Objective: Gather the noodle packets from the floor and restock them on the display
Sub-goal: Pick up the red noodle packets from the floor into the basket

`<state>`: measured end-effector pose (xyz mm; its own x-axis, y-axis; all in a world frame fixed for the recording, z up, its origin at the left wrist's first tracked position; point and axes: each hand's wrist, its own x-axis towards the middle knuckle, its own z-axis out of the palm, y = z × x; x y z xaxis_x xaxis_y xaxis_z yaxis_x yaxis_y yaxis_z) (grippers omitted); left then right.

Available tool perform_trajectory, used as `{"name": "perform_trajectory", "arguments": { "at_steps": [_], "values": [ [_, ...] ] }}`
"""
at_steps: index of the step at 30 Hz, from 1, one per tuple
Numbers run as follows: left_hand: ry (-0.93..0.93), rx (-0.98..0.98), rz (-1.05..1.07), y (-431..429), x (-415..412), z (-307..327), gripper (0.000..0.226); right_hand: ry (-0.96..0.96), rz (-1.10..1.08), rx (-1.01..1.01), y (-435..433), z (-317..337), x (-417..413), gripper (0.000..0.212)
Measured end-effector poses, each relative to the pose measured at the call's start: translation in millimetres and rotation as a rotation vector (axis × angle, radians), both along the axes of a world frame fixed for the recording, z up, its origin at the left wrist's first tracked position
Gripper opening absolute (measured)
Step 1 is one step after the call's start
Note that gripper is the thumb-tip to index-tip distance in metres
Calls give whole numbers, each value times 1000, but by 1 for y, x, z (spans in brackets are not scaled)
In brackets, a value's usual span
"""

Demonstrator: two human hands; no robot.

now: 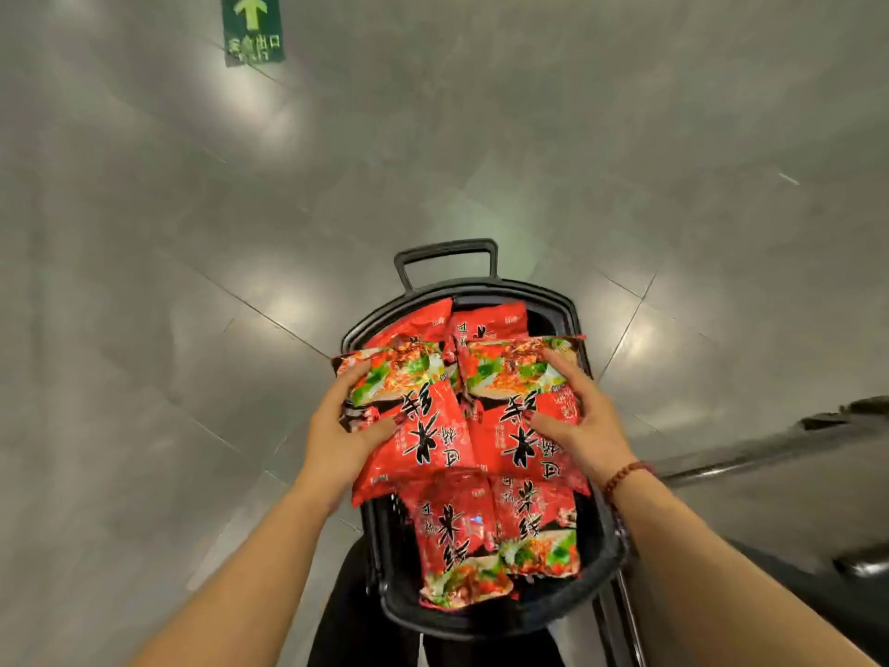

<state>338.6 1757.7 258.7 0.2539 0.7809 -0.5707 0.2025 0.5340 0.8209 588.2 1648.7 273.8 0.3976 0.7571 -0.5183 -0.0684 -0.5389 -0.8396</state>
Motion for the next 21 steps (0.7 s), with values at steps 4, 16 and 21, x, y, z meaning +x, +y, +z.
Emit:
{"name": "perform_trajectory", "arguments": {
  "at_steps": [4,16,21],
  "values": [
    [45,38,7,-9,16,-63,68,-6,65,-25,10,-66,17,79],
    [659,849,-308,-40,36,-145,65,-962,347,-57,2,-159,19,71],
    [843,981,-805,-26,43,-151,80,-1119,681,11,0,-167,0,76]
  ]
}}
